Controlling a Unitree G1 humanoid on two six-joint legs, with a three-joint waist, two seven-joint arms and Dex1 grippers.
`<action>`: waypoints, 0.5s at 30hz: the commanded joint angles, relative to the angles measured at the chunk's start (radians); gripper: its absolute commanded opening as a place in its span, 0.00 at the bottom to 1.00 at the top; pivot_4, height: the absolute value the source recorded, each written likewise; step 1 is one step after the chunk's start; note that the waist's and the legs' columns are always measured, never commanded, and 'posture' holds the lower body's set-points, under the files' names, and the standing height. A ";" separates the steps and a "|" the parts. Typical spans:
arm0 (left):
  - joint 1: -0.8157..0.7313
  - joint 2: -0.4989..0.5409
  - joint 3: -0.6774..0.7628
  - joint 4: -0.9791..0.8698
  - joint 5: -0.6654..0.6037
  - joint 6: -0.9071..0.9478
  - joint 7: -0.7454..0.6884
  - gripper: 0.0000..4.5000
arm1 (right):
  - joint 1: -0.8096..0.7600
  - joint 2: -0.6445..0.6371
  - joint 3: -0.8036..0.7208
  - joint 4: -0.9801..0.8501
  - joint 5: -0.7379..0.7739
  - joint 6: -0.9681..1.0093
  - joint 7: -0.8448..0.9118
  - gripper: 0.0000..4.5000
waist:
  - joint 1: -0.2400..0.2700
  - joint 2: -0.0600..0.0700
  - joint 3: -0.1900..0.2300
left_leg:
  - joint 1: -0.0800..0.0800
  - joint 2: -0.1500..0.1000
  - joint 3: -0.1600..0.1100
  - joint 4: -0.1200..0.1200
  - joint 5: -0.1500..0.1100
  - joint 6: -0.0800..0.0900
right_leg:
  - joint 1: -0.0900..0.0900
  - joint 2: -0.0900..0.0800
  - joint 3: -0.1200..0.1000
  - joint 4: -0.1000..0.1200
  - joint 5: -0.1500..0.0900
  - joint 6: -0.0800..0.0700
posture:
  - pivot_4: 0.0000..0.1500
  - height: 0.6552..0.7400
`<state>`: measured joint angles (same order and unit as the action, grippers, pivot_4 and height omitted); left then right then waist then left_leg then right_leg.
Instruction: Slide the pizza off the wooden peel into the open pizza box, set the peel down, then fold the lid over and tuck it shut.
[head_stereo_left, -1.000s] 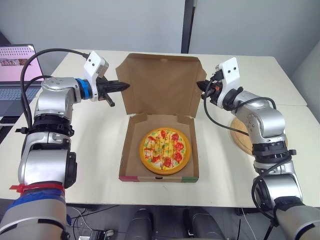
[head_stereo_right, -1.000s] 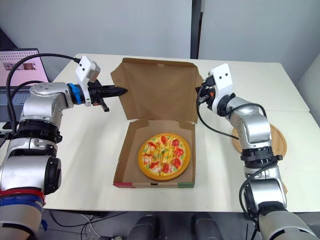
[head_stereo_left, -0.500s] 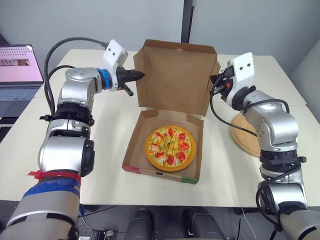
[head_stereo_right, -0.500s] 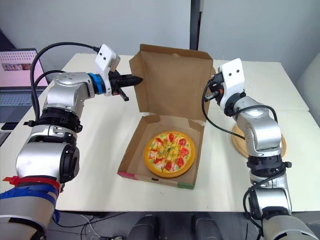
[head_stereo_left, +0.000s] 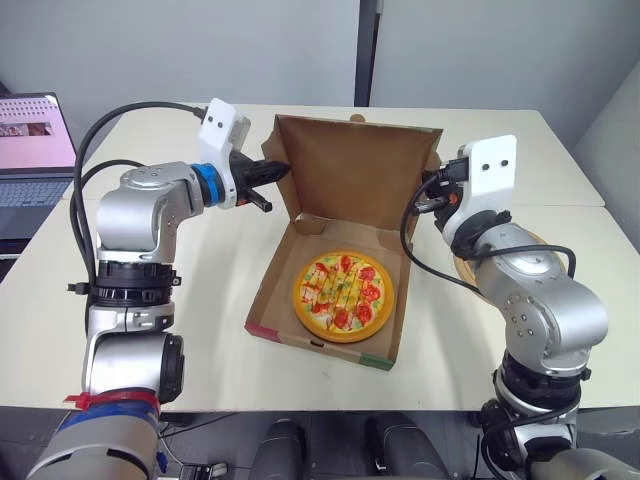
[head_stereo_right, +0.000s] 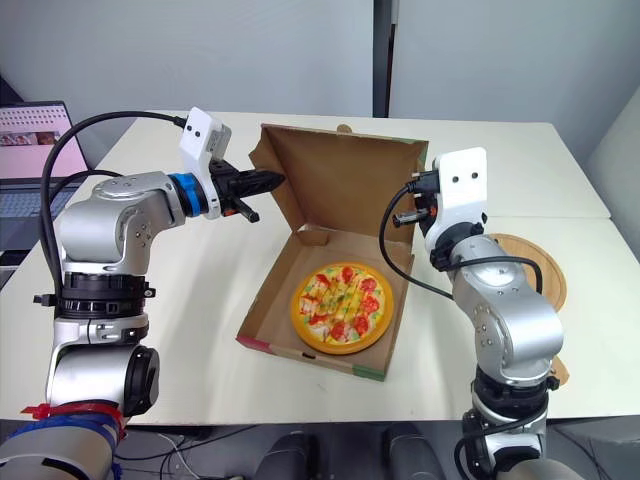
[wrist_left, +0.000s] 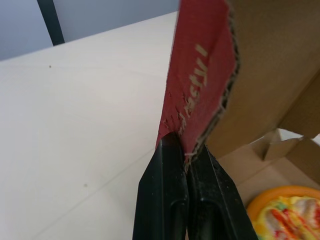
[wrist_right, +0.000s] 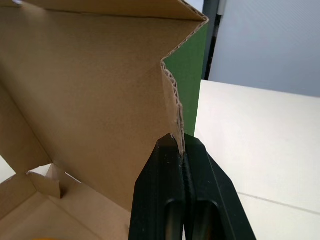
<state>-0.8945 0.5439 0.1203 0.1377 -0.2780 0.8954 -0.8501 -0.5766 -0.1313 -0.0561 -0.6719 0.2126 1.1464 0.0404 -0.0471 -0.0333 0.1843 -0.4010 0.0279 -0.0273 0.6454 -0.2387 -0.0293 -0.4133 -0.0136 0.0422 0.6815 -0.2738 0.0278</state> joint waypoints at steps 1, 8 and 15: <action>0.003 0.003 0.019 -0.110 -0.095 0.104 0.000 0.00 | -0.010 0.030 0.039 -0.073 0.030 0.029 0.005 0.00 | -0.002 0.000 0.000 | 0.000 0.000 0.000 0.000 0.000 0.000 | 0.000 0.000 0.000 0.000 0.000 0.000 | 1.00 0.93; -0.017 0.046 0.043 -0.155 -0.166 0.192 -0.001 0.00 | -0.029 0.060 0.022 -0.133 0.046 0.103 0.004 0.00 | -0.003 0.000 0.000 | 0.000 0.000 0.000 -0.001 0.000 0.000 | 0.000 0.001 0.000 0.000 0.000 0.000 | 1.00 0.93; -0.004 0.115 0.025 -0.229 -0.241 0.254 -0.040 0.00 | -0.062 0.081 -0.009 -0.200 0.084 0.214 0.033 0.00 | -0.004 0.000 0.000 | 0.000 0.000 0.000 -0.001 0.000 0.000 | 0.000 0.001 0.000 -0.001 0.000 0.000 | 1.00 0.93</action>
<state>-0.8775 0.6599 0.1610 -0.0168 -0.4516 1.1396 -0.8430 -0.6096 -0.0689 -0.0942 -0.8136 0.2326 1.3360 0.0267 -0.0511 -0.0332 0.1844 -0.4006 0.0285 -0.0272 0.6443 -0.2387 -0.0294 -0.4137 -0.0127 0.0423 0.6808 -0.2739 0.0277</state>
